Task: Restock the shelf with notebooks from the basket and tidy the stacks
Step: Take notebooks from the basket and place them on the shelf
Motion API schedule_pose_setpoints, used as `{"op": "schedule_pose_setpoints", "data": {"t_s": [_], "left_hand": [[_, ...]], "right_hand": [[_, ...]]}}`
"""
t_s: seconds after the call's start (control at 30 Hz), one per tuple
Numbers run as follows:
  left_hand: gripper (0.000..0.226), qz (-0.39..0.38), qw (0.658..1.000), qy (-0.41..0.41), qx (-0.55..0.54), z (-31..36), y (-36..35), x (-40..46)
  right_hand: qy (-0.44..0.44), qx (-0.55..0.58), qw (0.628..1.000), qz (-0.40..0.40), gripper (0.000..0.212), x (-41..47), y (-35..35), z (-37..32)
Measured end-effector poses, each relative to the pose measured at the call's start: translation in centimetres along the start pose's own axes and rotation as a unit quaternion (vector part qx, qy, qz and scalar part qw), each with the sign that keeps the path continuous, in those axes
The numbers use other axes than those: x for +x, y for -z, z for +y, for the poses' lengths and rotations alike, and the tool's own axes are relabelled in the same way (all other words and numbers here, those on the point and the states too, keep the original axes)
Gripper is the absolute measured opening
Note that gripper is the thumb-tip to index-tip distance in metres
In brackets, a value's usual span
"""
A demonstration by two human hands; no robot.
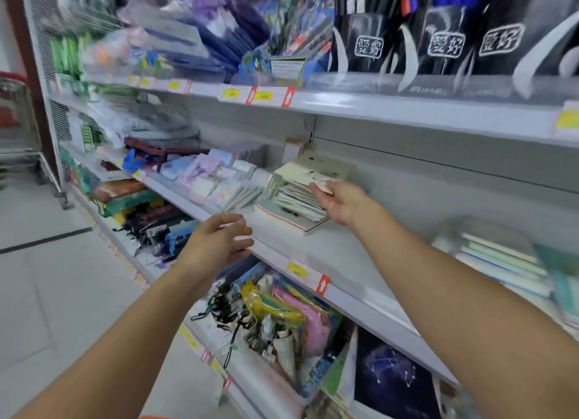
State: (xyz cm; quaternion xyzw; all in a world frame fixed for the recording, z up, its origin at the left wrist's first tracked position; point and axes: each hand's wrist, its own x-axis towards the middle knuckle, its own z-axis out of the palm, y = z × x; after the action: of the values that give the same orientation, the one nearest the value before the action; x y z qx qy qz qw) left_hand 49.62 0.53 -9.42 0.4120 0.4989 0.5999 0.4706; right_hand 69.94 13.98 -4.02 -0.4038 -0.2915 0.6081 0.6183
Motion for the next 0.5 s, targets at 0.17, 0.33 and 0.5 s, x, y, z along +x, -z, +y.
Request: {"op": "schedule_pose_setpoints", "data": {"t_s": [0.17,0.33,0.5], "left_hand": [[0.018,-0.007,0.999,0.039,0.036,-2.9,1.3,0.4],[0.017,-0.013,0.993,0.084,0.086,-7.4,2.8,-1.0],[0.010,0.042,0.968,0.215,0.123,-18.5,6.2,-6.9]], "right_hand": [[-0.019,-0.158,0.986,-0.054,0.021,-0.6,0.2,2.0],[0.052,-0.269,0.957,-0.091,0.006,-5.5,3.8,7.4],[0.001,-0.401,0.902,-0.162,0.011,-11.9,9.7,20.5]]}}
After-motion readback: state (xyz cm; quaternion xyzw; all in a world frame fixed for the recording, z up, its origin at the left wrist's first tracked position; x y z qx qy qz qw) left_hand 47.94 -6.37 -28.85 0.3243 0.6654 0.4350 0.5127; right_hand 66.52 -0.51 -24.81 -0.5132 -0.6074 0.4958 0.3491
